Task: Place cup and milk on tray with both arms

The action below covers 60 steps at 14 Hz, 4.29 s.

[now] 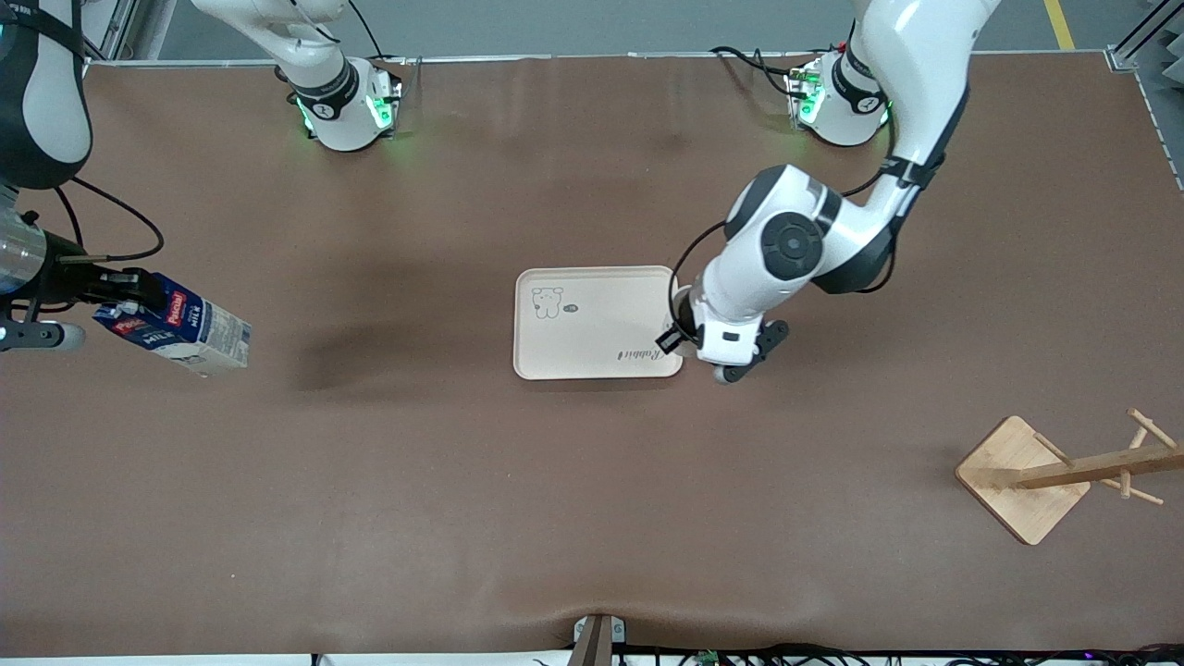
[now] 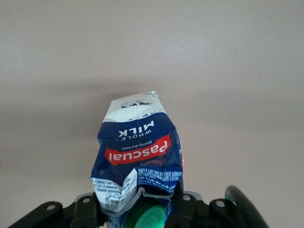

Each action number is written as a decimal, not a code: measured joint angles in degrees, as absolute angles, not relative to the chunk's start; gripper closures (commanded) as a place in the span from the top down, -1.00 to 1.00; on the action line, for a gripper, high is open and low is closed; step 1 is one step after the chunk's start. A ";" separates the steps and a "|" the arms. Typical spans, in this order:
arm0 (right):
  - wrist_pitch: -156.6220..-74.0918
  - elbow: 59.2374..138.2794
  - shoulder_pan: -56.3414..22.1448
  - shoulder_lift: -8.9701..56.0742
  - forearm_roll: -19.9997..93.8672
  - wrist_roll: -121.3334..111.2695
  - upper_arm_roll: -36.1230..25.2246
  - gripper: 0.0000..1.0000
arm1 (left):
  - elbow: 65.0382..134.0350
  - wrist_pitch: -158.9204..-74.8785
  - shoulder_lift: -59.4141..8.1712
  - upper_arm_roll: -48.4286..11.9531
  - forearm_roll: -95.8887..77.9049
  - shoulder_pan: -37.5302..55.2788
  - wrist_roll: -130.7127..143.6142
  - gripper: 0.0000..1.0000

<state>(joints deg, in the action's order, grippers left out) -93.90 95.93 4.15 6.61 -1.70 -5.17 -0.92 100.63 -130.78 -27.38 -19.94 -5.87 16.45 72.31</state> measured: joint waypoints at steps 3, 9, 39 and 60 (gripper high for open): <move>-92.21 95.80 4.02 6.70 -1.67 -5.17 -0.95 -1.00 | 100.79 -133.39 -30.24 -19.88 -2.45 19.63 80.54 -1.00; -92.03 95.18 0.45 6.75 -1.53 -1.92 -0.82 -1.00 | 103.92 -140.57 -34.27 -19.84 0.00 22.58 87.84 -1.00; -110.69 94.03 -41.80 25.39 8.71 45.68 -0.47 -0.12 | 88.40 -113.36 -19.52 -18.27 3.59 -1.46 60.78 1.00; -79.13 66.82 -17.71 16.34 3.30 22.76 -4.93 1.00 | 83.14 -89.47 -4.84 -14.77 3.65 -13.99 17.11 1.00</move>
<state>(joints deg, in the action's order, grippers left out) -79.13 66.82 -17.71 16.34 3.30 22.76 -4.93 83.14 -89.47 -4.84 -14.77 3.65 -13.99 17.11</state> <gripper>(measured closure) 0.000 0.000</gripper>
